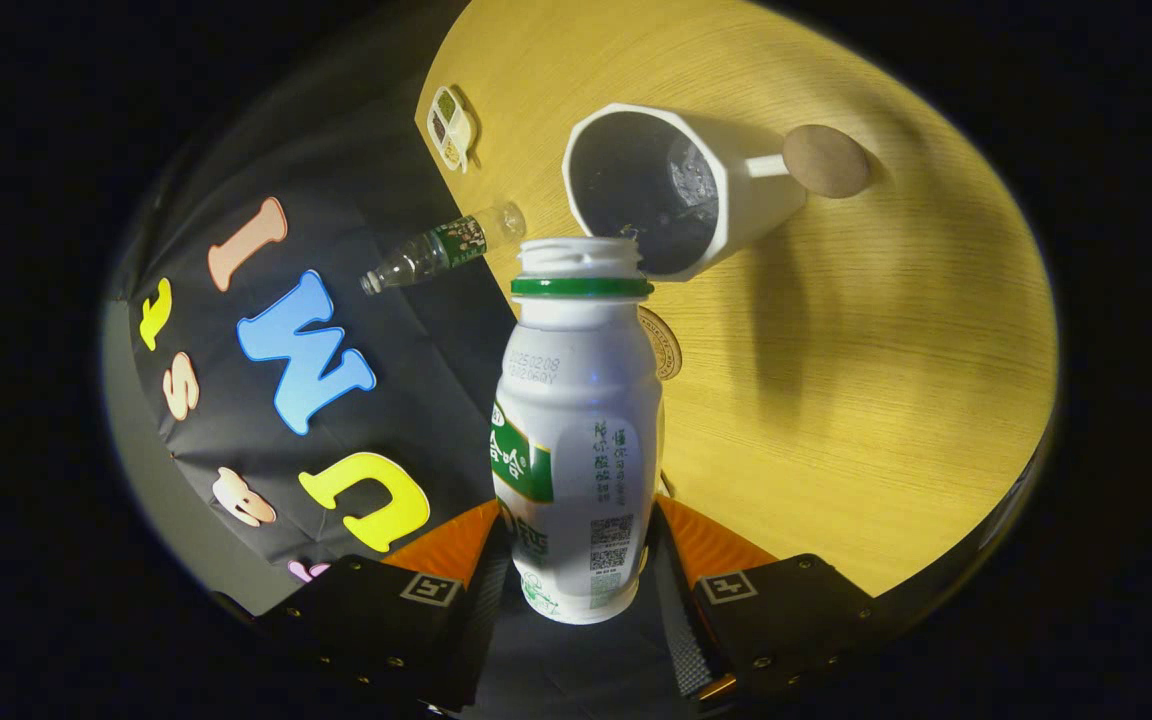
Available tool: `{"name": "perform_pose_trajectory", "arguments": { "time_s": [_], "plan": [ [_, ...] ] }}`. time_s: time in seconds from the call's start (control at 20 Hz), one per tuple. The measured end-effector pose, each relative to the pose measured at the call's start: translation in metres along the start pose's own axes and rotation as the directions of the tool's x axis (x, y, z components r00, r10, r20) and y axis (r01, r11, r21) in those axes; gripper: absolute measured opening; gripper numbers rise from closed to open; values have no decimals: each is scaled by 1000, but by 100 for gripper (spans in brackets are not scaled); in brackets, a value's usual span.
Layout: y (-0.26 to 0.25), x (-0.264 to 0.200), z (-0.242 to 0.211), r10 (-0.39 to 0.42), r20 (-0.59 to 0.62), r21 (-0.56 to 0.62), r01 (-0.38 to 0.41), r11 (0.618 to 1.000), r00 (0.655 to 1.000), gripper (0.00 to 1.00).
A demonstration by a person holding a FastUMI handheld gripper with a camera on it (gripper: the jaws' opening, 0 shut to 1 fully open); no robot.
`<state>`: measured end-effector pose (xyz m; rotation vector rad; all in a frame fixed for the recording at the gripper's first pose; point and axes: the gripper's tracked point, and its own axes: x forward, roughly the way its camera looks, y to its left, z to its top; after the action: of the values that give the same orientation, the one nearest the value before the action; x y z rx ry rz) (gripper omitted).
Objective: Take the bottle from table, then pour the juice into the cup, finally place the bottle on the coaster
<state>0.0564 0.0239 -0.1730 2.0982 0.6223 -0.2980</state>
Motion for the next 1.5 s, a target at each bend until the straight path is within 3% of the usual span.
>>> {"name": "perform_pose_trajectory", "arguments": {
  "time_s": [0.85, 1.25, 1.5],
  "plan": [
    [-10, 1, -6, -38, -17, -5, 38, 999, 999, 72],
    [-35, 4, 5, -79, 47, -178, 86, 980, 996, 72],
    [-51, 9, 13, -88, 115, -409, 128, 904, 989, 72]
  ]
}}
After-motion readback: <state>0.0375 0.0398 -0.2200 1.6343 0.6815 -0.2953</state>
